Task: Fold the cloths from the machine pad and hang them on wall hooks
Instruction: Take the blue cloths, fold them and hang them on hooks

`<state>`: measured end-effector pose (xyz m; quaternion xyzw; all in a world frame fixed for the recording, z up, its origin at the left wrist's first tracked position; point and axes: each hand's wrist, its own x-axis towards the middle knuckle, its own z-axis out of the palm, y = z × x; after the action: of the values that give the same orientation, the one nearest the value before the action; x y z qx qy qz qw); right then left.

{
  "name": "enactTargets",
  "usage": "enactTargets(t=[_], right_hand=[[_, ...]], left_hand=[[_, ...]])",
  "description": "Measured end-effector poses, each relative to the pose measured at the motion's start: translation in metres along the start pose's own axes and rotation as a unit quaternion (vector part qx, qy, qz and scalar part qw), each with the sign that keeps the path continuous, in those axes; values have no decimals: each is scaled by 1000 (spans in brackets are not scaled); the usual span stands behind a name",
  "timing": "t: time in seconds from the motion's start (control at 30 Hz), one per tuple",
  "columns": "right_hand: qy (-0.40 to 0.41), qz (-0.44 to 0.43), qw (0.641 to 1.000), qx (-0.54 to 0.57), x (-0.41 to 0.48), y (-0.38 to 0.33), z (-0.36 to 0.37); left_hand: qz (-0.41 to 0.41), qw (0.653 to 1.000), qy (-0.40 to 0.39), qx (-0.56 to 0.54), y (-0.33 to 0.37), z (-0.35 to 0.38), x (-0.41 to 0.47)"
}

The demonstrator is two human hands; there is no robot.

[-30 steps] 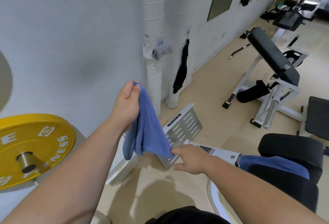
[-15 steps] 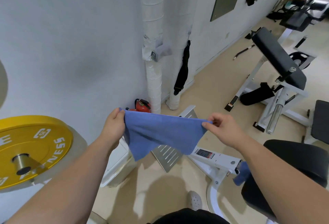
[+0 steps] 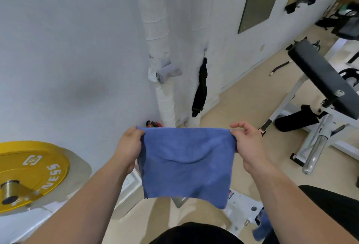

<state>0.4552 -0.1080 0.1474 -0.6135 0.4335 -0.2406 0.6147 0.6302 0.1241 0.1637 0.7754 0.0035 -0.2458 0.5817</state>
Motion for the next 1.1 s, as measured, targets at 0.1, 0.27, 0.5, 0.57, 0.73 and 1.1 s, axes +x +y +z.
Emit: enactTargets(t=[0.1, 0.27, 0.5, 0.57, 0.73, 1.1], right_hand=[[-52, -7, 999, -13, 4, -10, 7], [-207, -49, 977, -7, -1, -25, 19], [-310, -71, 948, 12, 14, -19, 11], [-306, -99, 947, -13, 21, -16, 6], [-301, -202, 929, -77, 27, -15, -3], [-261, -345, 875, -219, 46, -12, -26]], left_hand=[[14, 1000, -26, 12, 3, 28, -9], [71, 994, -82, 12, 8, 75, -29], [139, 989, -57, 7, 20, 119, -47], [146, 987, -61, 28, 19, 124, -50], [145, 983, -97, 56, 20, 131, -52], [157, 974, -153, 65, 15, 137, -49]])
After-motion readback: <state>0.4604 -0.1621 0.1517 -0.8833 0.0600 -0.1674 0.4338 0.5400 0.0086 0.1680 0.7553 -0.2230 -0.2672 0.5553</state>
